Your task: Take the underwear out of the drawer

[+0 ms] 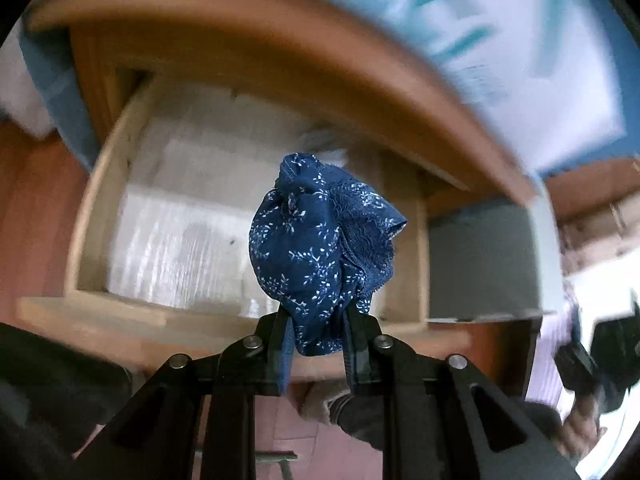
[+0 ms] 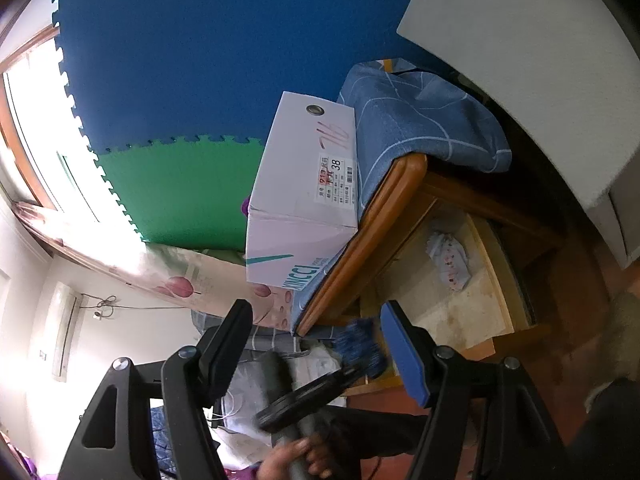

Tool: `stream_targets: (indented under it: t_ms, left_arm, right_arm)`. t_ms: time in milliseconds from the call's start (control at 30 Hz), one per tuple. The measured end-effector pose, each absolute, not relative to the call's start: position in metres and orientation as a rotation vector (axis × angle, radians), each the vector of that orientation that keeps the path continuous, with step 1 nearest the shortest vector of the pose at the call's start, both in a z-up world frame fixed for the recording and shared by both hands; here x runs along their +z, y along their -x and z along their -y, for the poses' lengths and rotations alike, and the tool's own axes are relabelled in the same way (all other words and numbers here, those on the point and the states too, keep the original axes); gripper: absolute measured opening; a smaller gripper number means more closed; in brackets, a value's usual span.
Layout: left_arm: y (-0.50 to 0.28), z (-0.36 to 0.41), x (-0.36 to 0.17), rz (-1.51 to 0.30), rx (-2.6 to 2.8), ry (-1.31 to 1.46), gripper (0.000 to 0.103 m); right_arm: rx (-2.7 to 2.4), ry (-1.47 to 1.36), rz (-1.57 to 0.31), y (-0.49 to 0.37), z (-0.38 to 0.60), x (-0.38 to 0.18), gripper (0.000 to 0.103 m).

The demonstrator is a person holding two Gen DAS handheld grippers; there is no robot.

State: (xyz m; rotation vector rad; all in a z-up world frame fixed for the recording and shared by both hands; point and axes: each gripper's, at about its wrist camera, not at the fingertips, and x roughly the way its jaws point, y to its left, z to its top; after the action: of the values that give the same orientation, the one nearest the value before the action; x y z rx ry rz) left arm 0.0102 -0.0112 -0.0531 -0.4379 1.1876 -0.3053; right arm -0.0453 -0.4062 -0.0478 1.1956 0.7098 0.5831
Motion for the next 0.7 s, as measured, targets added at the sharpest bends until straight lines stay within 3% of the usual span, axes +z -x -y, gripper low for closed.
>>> stream_targets:
  t_ms: [400,700]
  left_arm:
    - [0.039,0.009,0.138,-0.838,-0.490,0.218,0.019]
    - [-0.059,0.011,0.193,-0.712,-0.405,0.110,0.021]
  right_arm:
    - [0.602,-1.201,-0.710,0.039,0.395,-0.047,0.069]
    - [0.608,-1.195,-0.709,0.039,0.394,-0.046,0.069]
